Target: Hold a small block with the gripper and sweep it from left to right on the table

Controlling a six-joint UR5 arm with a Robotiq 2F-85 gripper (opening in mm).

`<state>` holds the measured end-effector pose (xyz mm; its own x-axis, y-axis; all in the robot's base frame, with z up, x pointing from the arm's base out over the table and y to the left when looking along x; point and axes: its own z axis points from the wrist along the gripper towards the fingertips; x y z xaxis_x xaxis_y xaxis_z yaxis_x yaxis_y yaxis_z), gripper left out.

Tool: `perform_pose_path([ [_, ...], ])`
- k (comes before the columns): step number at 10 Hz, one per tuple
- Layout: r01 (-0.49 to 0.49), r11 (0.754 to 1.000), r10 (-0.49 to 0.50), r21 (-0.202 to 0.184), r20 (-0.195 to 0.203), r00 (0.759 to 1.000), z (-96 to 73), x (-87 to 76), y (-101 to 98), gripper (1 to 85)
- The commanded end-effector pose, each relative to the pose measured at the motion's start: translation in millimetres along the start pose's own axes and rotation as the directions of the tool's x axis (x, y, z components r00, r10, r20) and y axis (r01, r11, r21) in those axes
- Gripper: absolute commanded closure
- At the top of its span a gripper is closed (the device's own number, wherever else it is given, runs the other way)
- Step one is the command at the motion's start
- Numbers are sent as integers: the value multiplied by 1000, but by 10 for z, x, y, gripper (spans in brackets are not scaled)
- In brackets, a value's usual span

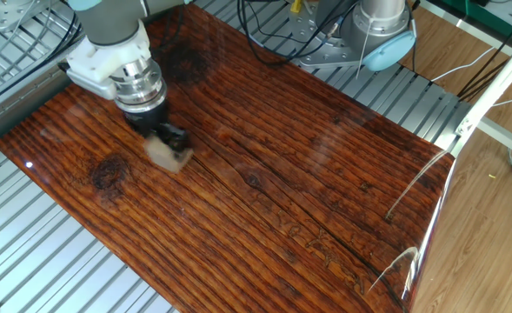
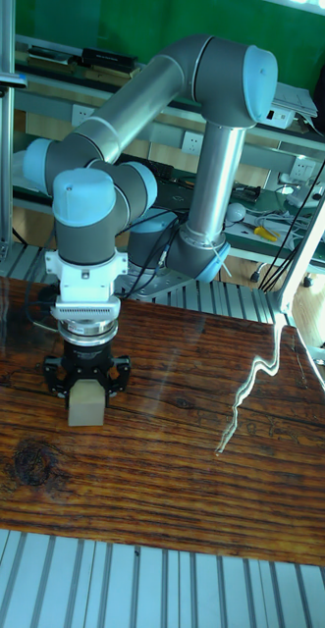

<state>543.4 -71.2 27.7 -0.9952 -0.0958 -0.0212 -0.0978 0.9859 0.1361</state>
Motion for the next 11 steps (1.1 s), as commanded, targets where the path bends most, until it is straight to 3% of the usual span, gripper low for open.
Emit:
perform_pose_path([
  [1,-20,1000,20,15,8,1000,17,-76,62,847],
  [3,-32,993,31,115,17,999,-7,-132,-45,847],
  [4,-39,993,37,107,14,999,-19,-129,18,847],
  [8,-48,991,44,122,33,999,72,-171,-39,847],
  [11,-45,987,39,151,46,998,111,-198,-131,847],
])
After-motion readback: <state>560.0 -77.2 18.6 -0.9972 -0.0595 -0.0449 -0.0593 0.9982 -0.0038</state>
